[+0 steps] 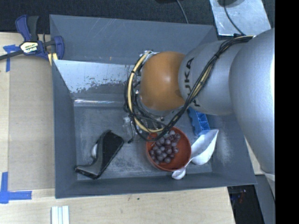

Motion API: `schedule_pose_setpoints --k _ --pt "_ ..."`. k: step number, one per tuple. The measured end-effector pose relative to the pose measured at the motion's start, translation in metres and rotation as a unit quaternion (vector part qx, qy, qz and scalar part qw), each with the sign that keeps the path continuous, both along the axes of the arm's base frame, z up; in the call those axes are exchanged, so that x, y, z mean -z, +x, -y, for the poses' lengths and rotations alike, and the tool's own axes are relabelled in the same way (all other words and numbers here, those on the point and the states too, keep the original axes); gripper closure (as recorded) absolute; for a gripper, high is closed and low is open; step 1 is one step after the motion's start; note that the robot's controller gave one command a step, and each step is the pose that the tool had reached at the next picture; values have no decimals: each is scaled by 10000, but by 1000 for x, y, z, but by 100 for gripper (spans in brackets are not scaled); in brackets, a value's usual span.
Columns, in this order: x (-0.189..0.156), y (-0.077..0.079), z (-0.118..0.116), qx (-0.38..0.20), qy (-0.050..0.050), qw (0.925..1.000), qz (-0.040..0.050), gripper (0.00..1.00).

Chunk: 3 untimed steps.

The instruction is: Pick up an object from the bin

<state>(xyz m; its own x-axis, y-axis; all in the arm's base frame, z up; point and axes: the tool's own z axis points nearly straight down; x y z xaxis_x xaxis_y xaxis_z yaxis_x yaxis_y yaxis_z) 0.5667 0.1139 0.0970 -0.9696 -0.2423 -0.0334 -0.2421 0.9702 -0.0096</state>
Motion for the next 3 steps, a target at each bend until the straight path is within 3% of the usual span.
schedule_pose_setpoints --k 1,2,3 --pt "0 0 0 2 0 10000 -1 100" --pt "27 -28 62 445 14 9990 -5 0" --pt "25 -26 60 425 18 9991 15 0"
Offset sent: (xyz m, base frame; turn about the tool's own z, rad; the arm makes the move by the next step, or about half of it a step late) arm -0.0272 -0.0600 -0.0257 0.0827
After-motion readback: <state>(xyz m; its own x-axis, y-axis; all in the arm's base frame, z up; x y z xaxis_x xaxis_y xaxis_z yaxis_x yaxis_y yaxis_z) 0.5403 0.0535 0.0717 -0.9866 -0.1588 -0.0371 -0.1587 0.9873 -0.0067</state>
